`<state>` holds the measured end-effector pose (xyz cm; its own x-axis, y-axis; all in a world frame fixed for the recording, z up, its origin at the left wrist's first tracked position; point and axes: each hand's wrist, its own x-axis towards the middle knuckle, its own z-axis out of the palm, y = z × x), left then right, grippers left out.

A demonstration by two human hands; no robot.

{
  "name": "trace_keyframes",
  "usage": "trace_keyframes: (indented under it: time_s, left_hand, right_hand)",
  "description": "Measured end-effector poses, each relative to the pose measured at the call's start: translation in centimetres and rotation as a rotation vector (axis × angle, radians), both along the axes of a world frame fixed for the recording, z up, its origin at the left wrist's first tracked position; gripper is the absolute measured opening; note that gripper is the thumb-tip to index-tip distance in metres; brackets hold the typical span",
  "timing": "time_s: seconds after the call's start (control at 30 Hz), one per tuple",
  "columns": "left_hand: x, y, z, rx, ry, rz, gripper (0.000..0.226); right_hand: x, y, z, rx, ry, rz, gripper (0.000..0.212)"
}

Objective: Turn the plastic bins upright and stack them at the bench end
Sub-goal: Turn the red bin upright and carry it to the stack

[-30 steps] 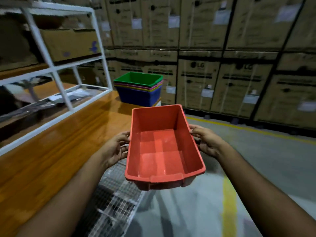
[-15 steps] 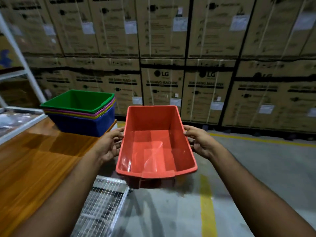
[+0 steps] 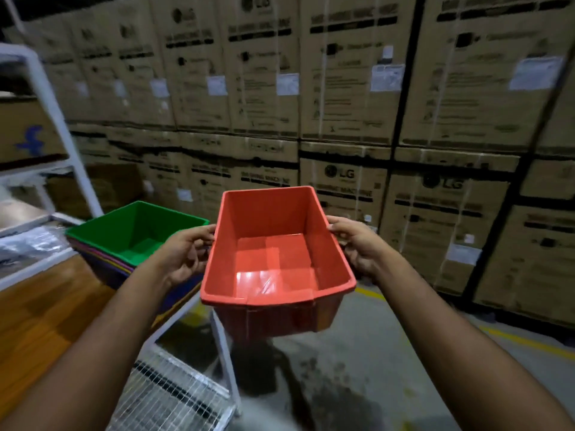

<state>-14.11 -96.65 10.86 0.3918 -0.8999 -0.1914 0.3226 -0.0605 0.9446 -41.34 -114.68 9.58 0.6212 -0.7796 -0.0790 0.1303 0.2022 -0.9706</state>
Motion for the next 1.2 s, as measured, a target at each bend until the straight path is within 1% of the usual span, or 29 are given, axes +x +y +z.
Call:
trace_keyframes:
  time_s: [0.07, 0.2, 0.4, 0.5, 0.6, 0.73, 0.87, 1.07, 1.2]
  left_hand:
    - [0.7, -1.1, 1.5, -0.029, -0.035, 0.092, 0.033]
    - [2.7, -1.9, 3.9, -0.024, -0.122, 0.236, 0.037]
    - [8.4, -1.2, 5.6, -0.016, -0.172, 0.456, 0.039]
    - [11.7, -0.7, 6.2, -0.049, -0.174, 0.516, 0.043]
    - [15.1, -0.2, 6.6, -0.064, -0.182, 0.585, 0.041]
    - [18.6, 0.1, 6.6, -0.034, -0.177, 0.68, 0.039]
    - [20.8, -0.2, 6.2, -0.009, -0.156, 0.77, 0.04]
    - [23.2, 0.1, 3.8, 0.021, -0.133, 0.88, 0.034]
    - [23.4, 0.0, 2.4, 0.066, -0.112, 0.937, 0.037]
  right_hand:
    - [2.6, -3.9, 1.5, -0.011, -0.024, 0.081, 0.05]
    - [8.6, -9.1, 4.6, -0.028, -0.041, 0.26, 0.039]
    - [19.2, -11.3, 7.7, 0.037, -0.12, 0.497, 0.035]
    - [25.5, -12.3, 7.9, 0.019, -0.089, 0.553, 0.033]
    - [31.5, -12.9, 8.0, -0.005, -0.042, 0.599, 0.03]
    - [36.8, -12.5, 8.6, -0.05, -0.041, 0.651, 0.035]
    - [41.9, -13.3, 8.3, -0.082, 0.011, 0.691, 0.038]
    - [46.4, -13.6, 6.1, -0.034, 0.016, 0.821, 0.035]
    - [48.3, -14.1, 4.0, -0.002, 0.034, 0.874, 0.038]
